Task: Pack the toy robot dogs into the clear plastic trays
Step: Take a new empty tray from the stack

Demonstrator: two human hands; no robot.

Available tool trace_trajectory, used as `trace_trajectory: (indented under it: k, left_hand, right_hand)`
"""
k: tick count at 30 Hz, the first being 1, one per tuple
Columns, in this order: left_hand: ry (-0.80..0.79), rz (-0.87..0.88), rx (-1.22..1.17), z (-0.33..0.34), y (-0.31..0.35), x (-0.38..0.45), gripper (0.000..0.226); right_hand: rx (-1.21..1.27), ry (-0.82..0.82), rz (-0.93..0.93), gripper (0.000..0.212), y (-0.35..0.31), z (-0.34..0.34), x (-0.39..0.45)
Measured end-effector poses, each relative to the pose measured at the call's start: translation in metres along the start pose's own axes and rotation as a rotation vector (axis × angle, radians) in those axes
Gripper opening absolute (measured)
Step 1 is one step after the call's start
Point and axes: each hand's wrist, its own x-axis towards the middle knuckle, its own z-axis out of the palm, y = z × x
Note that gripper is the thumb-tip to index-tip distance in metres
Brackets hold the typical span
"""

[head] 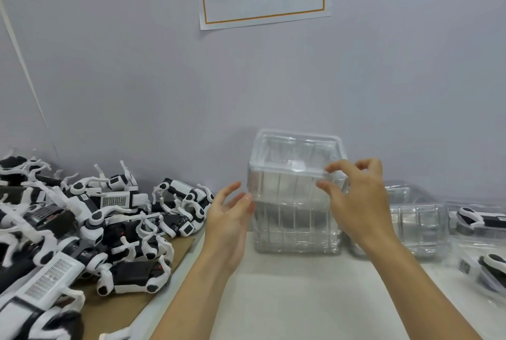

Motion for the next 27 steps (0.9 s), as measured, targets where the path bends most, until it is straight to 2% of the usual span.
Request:
trace_trajectory:
  k: [4,8,10,15,22,24,27]
  left_hand:
    - [0.013,0.036,-0.124,0.010,0.009,-0.001,0.034]
    - [-0.189,0.081,0.075,0.029,0.020,-0.013,0.029]
    - [-0.172,0.176,0.133,0.036,0.029,-0.018,0.022]
    - [-0.044,0.319,0.317,0.034,0.043,-0.020,0.017]
    - [-0.075,0.413,0.570,0.026,0.049,-0.015,0.019]
    - [-0.124,0.434,0.638,0.026,0.052,-0.016,0.019]
    - [-0.233,0.461,0.684,0.029,0.055,-0.022,0.020]
  right_hand:
    - [0.141,0.087,0.076,0.014,-0.012,-0.003,0.000]
    - [0.258,0.040,0.070,0.013,-0.036,0.002,-0.006]
    - [0.282,0.010,0.039,0.014,-0.048,0.007,-0.010]
    - [0.364,-0.117,0.070,0.027,-0.058,0.011,-0.015]
    - [0.200,-0.361,0.070,0.030,-0.051,-0.004,-0.010]
    - [0.298,-0.411,0.080,0.028,-0.051,-0.004,-0.010]
    - [0.605,-0.419,0.147,0.025,-0.057,0.004,-0.014]
